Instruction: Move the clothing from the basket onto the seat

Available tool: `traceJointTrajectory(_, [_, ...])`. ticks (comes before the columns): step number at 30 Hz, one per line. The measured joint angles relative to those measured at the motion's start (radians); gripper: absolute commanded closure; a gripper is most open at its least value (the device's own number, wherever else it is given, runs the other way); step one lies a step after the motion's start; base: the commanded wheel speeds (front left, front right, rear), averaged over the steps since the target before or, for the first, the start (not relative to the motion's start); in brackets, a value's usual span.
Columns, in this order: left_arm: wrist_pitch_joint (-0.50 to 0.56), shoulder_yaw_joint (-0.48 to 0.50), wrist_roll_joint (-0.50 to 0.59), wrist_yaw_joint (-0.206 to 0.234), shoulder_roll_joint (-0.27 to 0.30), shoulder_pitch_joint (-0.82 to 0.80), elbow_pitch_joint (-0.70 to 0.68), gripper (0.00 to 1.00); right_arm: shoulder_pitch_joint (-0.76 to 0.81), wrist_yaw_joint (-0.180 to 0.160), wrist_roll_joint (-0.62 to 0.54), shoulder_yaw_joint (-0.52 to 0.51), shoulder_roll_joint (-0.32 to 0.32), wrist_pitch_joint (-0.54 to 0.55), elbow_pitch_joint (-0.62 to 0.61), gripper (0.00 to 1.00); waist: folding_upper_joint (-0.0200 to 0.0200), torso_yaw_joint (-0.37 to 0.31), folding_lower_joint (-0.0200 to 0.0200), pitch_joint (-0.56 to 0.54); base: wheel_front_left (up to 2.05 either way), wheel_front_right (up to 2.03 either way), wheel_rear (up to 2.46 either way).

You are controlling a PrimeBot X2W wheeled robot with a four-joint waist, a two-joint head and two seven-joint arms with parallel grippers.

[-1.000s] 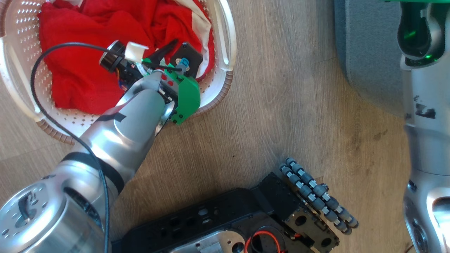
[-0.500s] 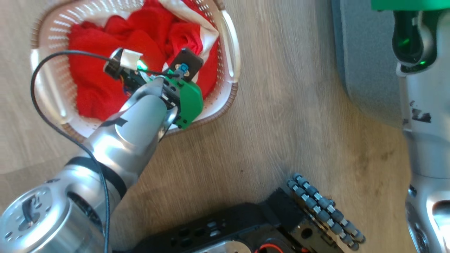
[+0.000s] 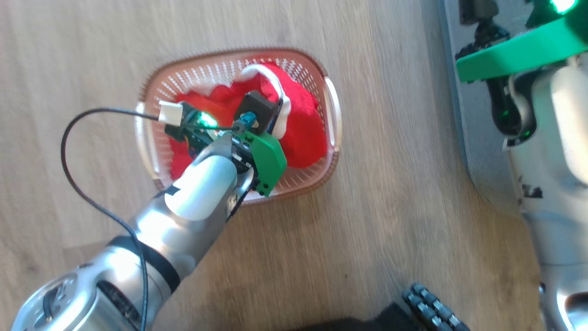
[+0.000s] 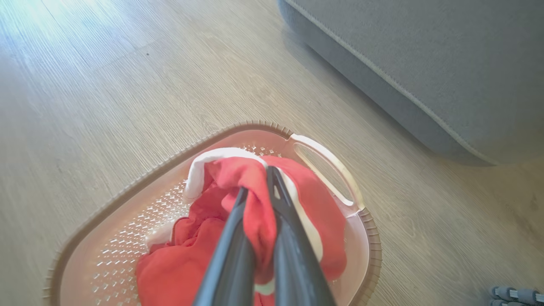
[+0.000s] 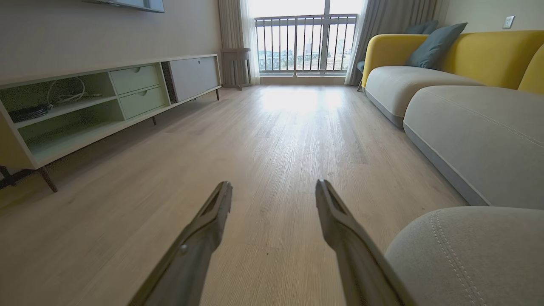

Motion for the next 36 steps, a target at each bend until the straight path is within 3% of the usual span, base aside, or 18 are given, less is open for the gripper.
traceJointTrajectory(20, [-0.001, 0.261, 0.107, -0.008, -0.007, 0.268, -0.152, 1.00, 0.278, 0.000, 0.006, 0.031, -0.007, 0.000, 0.134, 0.00, 0.0000, 0.125, -0.0001, -0.444, 0.00, 0.00, 0.00])
traceJointTrajectory(29, [-0.001, 0.380, 0.202, -0.037, -0.005, 0.253, -0.313, 1.00, 0.358, 0.000, 0.006, 0.040, -0.001, 0.000, 0.171, 0.00, 0.0000, 0.159, -0.0001, -0.556, 0.00, 0.00, 0.00])
traceJointTrajectory(36, [-0.004, 0.424, 0.241, -0.070, -0.006, 0.168, -0.398, 1.00, 0.374, 0.000, 0.006, 0.040, 0.004, 0.000, 0.176, 0.00, 0.0000, 0.172, 0.0000, -0.583, 0.00, 0.00, 0.00])
